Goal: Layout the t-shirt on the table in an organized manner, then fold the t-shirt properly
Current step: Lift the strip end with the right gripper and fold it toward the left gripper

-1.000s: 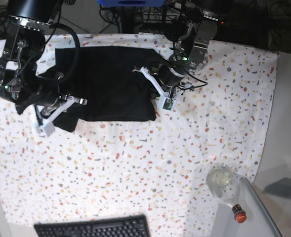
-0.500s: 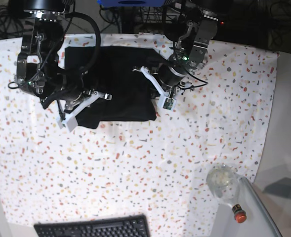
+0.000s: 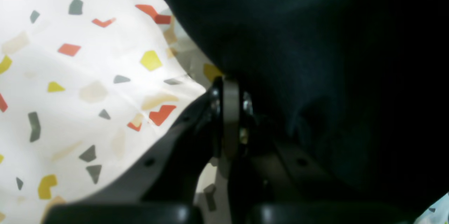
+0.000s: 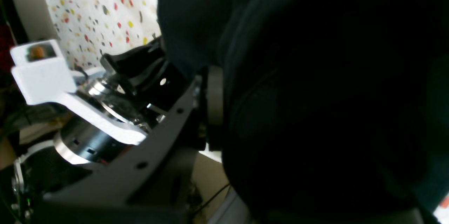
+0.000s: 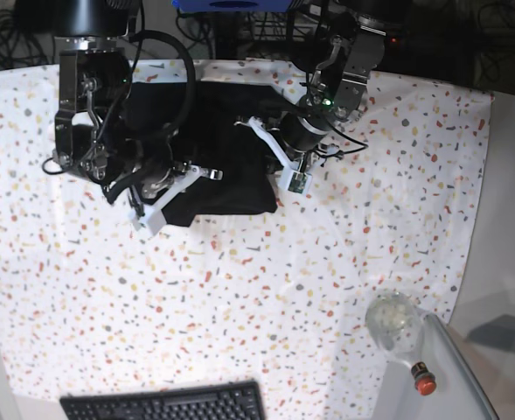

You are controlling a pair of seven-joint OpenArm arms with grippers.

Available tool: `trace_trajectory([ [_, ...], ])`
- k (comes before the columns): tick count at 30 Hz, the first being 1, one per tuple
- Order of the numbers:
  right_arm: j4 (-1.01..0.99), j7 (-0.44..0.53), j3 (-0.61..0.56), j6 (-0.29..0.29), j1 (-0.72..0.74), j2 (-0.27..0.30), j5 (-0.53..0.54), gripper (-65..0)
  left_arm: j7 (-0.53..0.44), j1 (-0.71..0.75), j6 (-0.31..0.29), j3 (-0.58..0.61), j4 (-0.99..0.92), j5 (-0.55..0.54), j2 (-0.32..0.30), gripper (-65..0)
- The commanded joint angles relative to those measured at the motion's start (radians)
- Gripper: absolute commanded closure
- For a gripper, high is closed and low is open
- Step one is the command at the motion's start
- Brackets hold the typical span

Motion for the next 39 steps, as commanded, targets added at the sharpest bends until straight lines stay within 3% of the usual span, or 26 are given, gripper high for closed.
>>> trace_trajectory([
  [1, -0.002, 0.006, -0.003, 0.001, 0.018, -0.005, 0.021, 0.0, 0.042, 0.013, -0.016, 0.008, 0.014, -0.001, 0.003, 0.0],
  [7, -0.023, 0.024, -0.004, 0.001, 0.020, -0.005, 0.021, 0.0, 0.044, 0.043, 0.011, -0.003, 0.116, -0.002, -0.031, 0.0],
  [8, -0.023, 0.021, -0.004, 0.001, 0.018, -0.005, 0.021, -3.8, 0.044, 0.049, 0.038, -0.003, 0.126, -0.002, -0.040, 0.0],
  [11, -0.016, 0.018, -0.034, 0.001, 0.017, 0.000, 0.021, -25.2, 0.044, 0.066, 0.077, -0.001, 0.165, -0.002, -0.083, 0.0],
  [14, 0.026, 0.024, -0.101, 0.001, 0.001, 0.009, 0.016, -34.4, 0.044, 0.103, 0.079, -0.004, 0.196, -0.011, -0.135, 0.0],
  [22, 0.101, 0.026, -0.258, 0.001, -0.006, 0.049, 0.011, -34.5, 0.044, 0.215, 0.079, -0.189, 0.317, -0.011, -0.171, 0.0],
  [32, 0.027, 0.018, -0.279, 0.001, -0.002, 0.049, 0.013, -34.5, 0.044, 0.324, 0.076, -0.406, 0.441, -0.011, -0.209, 0.0],
  [39, 0.023, 0.020, -0.571, 0.001, 0.078, 0.090, 0.014, -34.5, 0.044, 0.338, 0.074, -0.574, 0.423, -0.011, -0.215, 0.0],
])
